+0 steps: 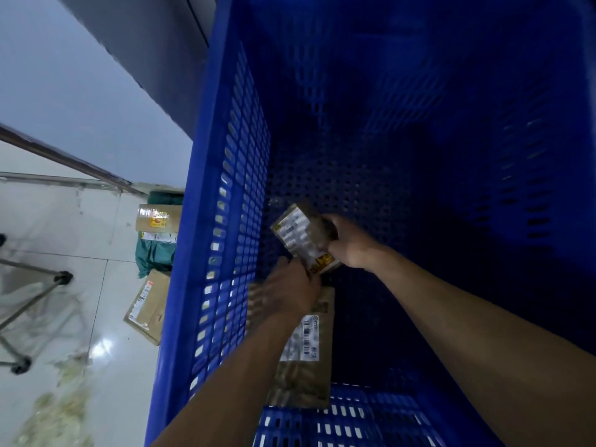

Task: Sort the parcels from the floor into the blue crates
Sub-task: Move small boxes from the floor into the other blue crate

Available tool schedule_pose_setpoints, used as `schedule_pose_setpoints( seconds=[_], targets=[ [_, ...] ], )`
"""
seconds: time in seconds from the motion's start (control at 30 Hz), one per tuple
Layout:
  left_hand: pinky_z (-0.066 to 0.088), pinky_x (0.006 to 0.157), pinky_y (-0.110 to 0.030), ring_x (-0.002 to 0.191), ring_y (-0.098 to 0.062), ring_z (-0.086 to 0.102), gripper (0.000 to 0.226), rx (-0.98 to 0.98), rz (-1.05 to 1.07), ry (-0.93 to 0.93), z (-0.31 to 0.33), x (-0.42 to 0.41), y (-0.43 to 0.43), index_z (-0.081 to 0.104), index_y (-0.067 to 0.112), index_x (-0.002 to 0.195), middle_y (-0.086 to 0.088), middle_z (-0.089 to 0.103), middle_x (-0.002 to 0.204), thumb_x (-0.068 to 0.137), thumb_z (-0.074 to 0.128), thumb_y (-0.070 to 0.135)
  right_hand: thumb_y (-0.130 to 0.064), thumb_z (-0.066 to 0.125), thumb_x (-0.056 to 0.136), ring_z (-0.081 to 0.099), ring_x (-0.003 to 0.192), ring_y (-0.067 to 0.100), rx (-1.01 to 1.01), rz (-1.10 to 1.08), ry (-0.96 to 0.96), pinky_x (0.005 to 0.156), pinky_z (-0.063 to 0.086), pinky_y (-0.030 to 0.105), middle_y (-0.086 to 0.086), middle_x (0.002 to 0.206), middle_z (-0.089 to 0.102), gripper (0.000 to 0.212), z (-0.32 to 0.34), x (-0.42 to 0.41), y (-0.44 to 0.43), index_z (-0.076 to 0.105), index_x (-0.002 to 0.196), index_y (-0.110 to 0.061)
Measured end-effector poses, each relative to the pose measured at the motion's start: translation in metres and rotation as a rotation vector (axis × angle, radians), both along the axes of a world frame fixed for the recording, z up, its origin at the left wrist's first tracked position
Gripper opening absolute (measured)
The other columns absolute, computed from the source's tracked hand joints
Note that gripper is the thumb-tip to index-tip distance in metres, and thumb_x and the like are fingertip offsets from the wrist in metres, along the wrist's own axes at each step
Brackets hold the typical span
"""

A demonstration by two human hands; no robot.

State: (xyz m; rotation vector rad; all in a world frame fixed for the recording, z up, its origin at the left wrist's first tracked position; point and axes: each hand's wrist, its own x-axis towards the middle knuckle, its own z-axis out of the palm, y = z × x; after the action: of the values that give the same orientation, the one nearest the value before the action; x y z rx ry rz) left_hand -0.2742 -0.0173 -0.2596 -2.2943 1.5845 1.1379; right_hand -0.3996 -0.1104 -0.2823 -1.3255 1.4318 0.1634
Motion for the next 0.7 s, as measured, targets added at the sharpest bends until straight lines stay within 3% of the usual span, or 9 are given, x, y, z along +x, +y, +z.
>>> schedule_pose_setpoints(
  seconds=[0.13, 0.2, 0.27, 0.37, 0.47, 0.6, 0.7],
  targets=[
    [0.050, 0.081, -0.040, 0.110, -0.031, 0.055, 0.030, -0.384, -0.150, -0.082, 0.004, 0.001, 0.015, 0.063, 0.010, 0.114, -0.012, 0.055, 0.121, 0.087, 0.059, 0.024, -0.024, 0.065, 0.096, 0.056, 0.118, 0.024, -0.016, 0.238, 0.020, 0.099, 0.050, 0.039, 0.003, 0.142, 0.054, 0.055, -0.004, 0.016, -0.008, 0.046, 0.149, -0.028],
    [0.051, 0.085, -0.043, 0.113, -0.031, 0.051, 0.038, -0.474, -0.148, -0.057, -0.001, 0.006, 0.015, 0.059, 0.011, 0.119, -0.012, 0.053, 0.125, 0.081, 0.058, 0.016, -0.032, 0.065, 0.096, 0.058, 0.114, 0.023, 0.033, 0.346, 0.009, 0.098, 0.050, 0.037, 0.003, 0.138, 0.058, 0.046, -0.005, 0.029, -0.007, 0.056, 0.141, -0.027],
    [0.045, 0.100, -0.045, 0.127, -0.030, 0.047, 0.054, -0.402, -0.175, -0.054, -0.008, 0.013, 0.012, 0.053, 0.013, 0.132, -0.010, 0.049, 0.138, 0.078, 0.054, 0.012, -0.032, 0.061, 0.099, 0.056, 0.116, 0.026, 0.057, 0.391, 0.011, 0.100, 0.047, 0.039, 0.005, 0.140, 0.055, 0.043, -0.007, 0.036, -0.004, 0.055, 0.141, -0.025],
    [0.018, 0.123, -0.046, 0.152, -0.029, 0.019, 0.070, -0.210, -0.264, -0.112, -0.012, 0.021, 0.004, 0.032, 0.013, 0.153, -0.009, 0.028, 0.162, 0.086, 0.051, 0.014, -0.025, 0.054, 0.102, 0.043, 0.134, 0.029, 0.032, 0.364, 0.072, 0.111, 0.039, 0.039, 0.006, 0.154, 0.038, 0.051, -0.016, 0.030, 0.002, 0.041, 0.152, -0.022],
    [0.010, 0.125, -0.044, 0.154, -0.029, 0.009, 0.070, -0.142, -0.260, -0.151, -0.011, 0.021, -0.008, 0.020, 0.010, 0.157, -0.010, 0.020, 0.164, 0.094, 0.048, 0.023, -0.023, 0.051, 0.104, 0.038, 0.138, 0.028, -0.007, 0.262, 0.151, 0.114, 0.037, 0.036, 0.005, 0.158, 0.029, 0.053, -0.020, 0.016, 0.009, 0.036, 0.154, -0.021],
    [0.008, 0.125, -0.046, 0.154, -0.029, 0.005, 0.073, -0.065, -0.305, -0.171, -0.012, 0.018, -0.013, 0.014, 0.014, 0.159, -0.011, 0.015, 0.166, 0.097, 0.048, 0.032, -0.027, 0.051, 0.102, 0.057, 0.116, 0.029, -0.019, 0.176, 0.133, 0.097, 0.052, 0.039, 0.010, 0.140, 0.053, 0.040, -0.024, 0.005, 0.018, 0.051, 0.142, -0.023],
    [0.013, 0.124, -0.046, 0.152, -0.031, 0.011, 0.074, -0.022, -0.309, -0.181, -0.011, 0.016, -0.016, 0.016, 0.013, 0.158, -0.012, 0.020, 0.163, 0.096, 0.050, 0.036, -0.016, 0.048, 0.101, 0.057, 0.122, 0.030, 0.020, 0.133, 0.109, 0.101, 0.051, 0.039, 0.011, 0.144, 0.053, 0.048, -0.022, 0.001, 0.021, 0.045, 0.149, -0.021]
  ],
)
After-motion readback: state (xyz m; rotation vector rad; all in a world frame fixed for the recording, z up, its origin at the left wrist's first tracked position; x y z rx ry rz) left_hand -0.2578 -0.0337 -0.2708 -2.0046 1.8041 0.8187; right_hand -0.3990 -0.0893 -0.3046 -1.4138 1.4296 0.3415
